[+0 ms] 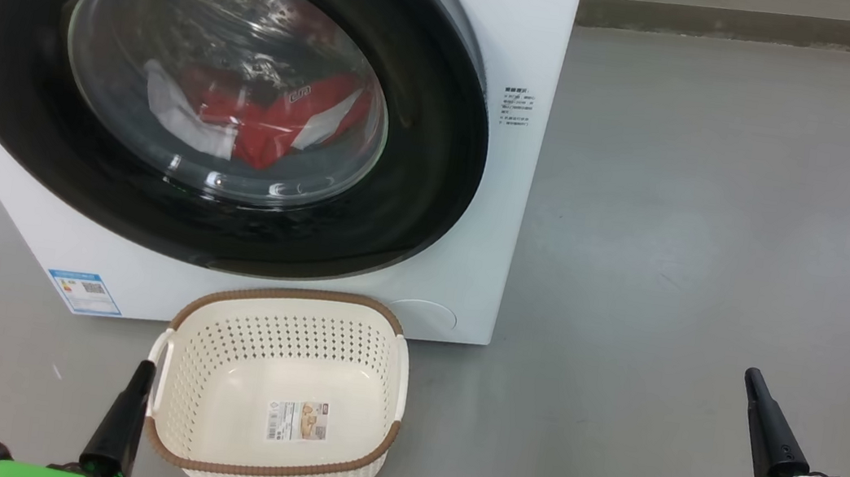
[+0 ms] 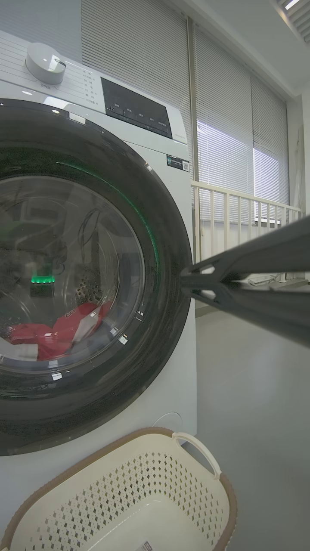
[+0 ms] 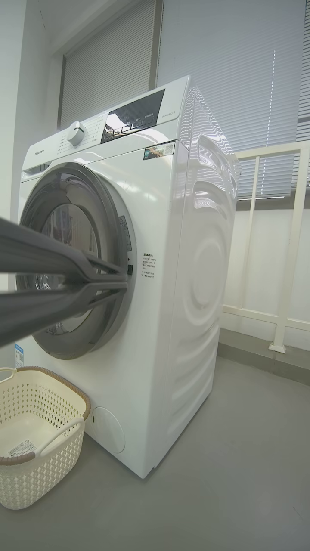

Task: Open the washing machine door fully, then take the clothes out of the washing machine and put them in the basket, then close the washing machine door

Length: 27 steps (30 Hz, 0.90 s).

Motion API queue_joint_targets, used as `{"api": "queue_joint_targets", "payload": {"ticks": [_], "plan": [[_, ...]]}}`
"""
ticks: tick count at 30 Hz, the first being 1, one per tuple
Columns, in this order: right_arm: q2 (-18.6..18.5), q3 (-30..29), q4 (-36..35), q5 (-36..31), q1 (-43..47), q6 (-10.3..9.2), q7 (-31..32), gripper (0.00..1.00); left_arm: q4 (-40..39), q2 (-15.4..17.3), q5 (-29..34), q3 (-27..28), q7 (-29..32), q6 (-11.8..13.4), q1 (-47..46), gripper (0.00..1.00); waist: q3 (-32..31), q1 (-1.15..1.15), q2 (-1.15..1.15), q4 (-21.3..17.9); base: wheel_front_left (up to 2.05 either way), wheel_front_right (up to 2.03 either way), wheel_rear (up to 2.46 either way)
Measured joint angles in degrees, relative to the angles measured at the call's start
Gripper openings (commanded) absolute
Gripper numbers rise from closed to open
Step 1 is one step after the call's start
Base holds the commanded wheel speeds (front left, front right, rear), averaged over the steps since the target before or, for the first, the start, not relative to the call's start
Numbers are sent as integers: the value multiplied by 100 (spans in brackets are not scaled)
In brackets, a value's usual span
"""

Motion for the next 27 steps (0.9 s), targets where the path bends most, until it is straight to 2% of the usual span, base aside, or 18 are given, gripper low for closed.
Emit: {"api": "queue_joint_targets", "payload": {"ticks": [11, 12, 17, 27], "plan": [[2, -5, 0, 0, -1, 0, 0, 0, 0, 0, 1, 1, 0, 0, 0, 0, 0, 0, 0, 0, 0, 0, 0], [3, -3, 7, 0, 1, 0, 0, 100, 5, -1, 1, 0, -1, 0, 1, 100, 0, 0, 0, 0, 0, 0, 0], [157, 56, 409, 2, 280, 0, -1, 100, 374, -132, 2, -60, -2, 2, 269, 100, 3, 0, 0, 0, 0, 0, 0], [148, 155, 367, -37, 344, 0, -155, 100, 304, -122, 149, -100, -144, 4, 303, 100, 0, 1, 0, 17, 0, 0, 0]]}}
